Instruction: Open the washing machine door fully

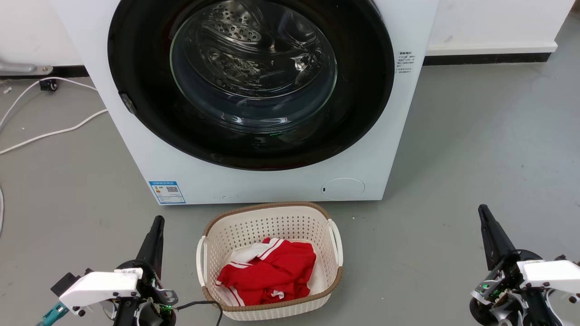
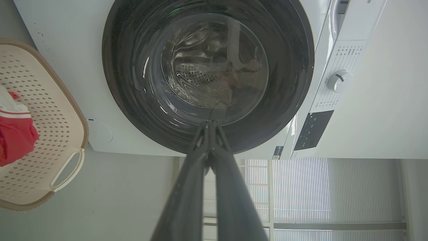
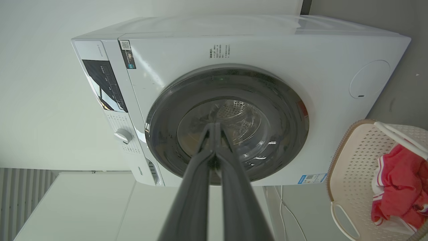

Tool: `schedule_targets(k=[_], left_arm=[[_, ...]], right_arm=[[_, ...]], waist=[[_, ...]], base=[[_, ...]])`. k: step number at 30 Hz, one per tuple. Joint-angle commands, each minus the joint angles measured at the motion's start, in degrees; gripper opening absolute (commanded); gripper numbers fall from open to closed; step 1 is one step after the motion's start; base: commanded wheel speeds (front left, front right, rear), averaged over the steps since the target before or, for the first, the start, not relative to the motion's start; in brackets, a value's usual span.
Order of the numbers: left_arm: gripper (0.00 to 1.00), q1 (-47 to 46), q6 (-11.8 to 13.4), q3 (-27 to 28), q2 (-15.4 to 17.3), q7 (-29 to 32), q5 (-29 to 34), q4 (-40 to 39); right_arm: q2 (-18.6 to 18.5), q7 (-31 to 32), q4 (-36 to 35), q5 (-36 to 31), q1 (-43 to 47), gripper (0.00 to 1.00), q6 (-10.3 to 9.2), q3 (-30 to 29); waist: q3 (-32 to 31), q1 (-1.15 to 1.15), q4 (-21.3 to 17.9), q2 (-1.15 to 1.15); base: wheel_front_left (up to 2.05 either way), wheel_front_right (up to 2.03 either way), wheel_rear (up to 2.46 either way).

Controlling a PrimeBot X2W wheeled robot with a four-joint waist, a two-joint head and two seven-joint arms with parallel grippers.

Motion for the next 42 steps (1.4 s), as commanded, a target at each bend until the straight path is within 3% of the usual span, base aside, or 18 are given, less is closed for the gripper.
schedule_targets(k=[1,20,21,34,42], left_arm=[[0.00,-0.45,-0.16,0.14,-0.06,0.21,0.32,0.04],[0.00,-0.48,-0.16,0.32,-0.17,0.39,0.50,0.05],[1.00,0.07,0.01,0.10,-0.15,-0.01,0.09,0.17],[1.00,-0.30,0.00,-2.60,-0.38,-3.21,3.71,-0.24],[1.00,-0.67,-0.02,-3.26,-0.39,-5.23,11.45,-2.18]], right_arm=[[0.14,0.06,0.11,-0.24,-0.77,0.00,0.00,-0.15],[0.34,0.38,0.12,-0.51,-0.79,0.00,0.00,-0.40],[0.21,0.05,0.13,-0.16,0.09,1.00,0.01,-0.29],[0.44,-3.09,-1.49,-3.16,1.46,1.00,0.00,0.20],[0.50,-5.10,-4.08,-14.01,1.72,1.00,0.00,1.22]], waist=[[0.00,0.00,0.00,0.00],[0.00,0.00,0.00,0.00],[0.00,0.00,0.00,0.00],[0.10,0.00,0.06,0.00],[0.24,0.00,0.23,0.00]], base=[[0.00,0.00,0.00],[0.00,0.00,0.00],[0.00,0.00,0.00],[0.00,0.00,0.00],[0.00,0.00,0.00]])
